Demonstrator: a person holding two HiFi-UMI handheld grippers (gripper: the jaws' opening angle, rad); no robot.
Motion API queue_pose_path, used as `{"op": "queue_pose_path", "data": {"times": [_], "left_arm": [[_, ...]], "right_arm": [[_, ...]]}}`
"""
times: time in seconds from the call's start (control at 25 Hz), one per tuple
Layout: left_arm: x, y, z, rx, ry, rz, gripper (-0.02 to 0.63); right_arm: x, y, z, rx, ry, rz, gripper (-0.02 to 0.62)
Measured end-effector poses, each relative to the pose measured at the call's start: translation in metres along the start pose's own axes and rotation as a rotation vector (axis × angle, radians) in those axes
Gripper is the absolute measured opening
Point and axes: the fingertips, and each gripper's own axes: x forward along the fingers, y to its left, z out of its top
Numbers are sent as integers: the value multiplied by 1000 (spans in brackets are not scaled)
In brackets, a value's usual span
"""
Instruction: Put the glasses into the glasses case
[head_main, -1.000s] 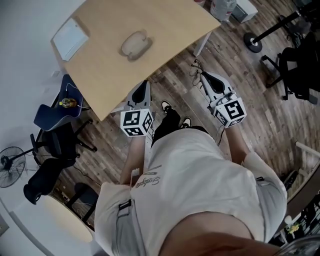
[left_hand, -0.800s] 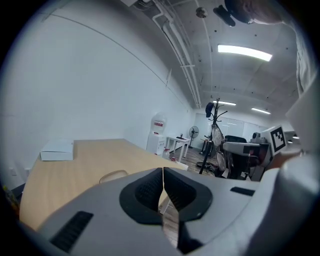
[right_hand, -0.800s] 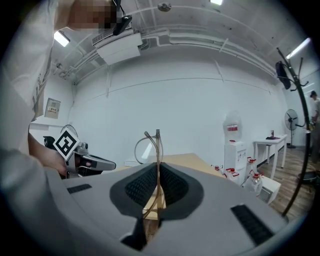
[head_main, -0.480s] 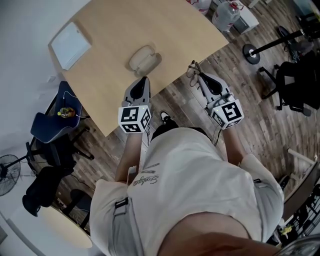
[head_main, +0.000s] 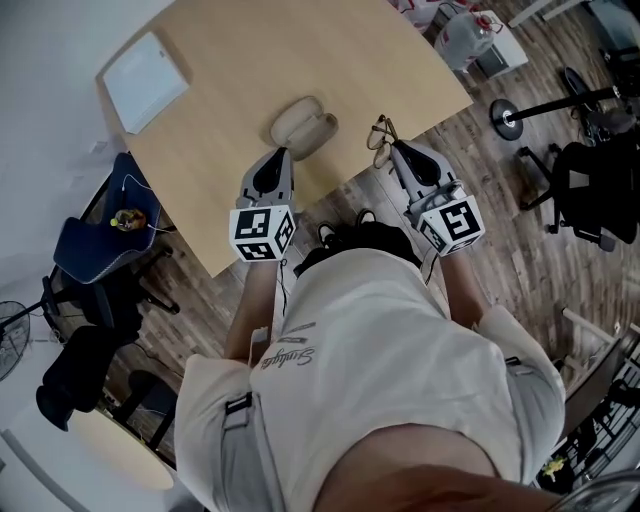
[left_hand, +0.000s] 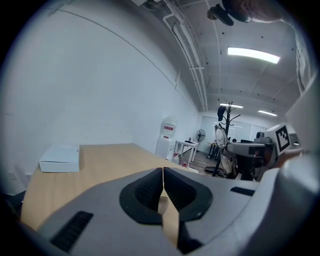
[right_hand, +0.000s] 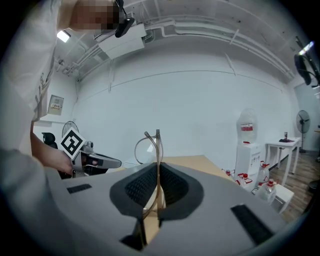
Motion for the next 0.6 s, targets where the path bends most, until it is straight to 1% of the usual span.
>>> {"op": "queue_pose_path", "data": {"times": [0.12,0.2,0.4,0.6], "left_arm": [[6,9,3,-1,2,30,17],[11,16,4,-7,2,64,17],[26,43,16,-31,-1,189,17],[41,72,28,-60,-4,307,17]], "right_arm": [[16,-7,3,4,-6,33,11],[31,-11,2,0,-4,77,11],[86,-24,3,-23,-7,230,11],[147,-31,10,-58,-14,406,11]]}}
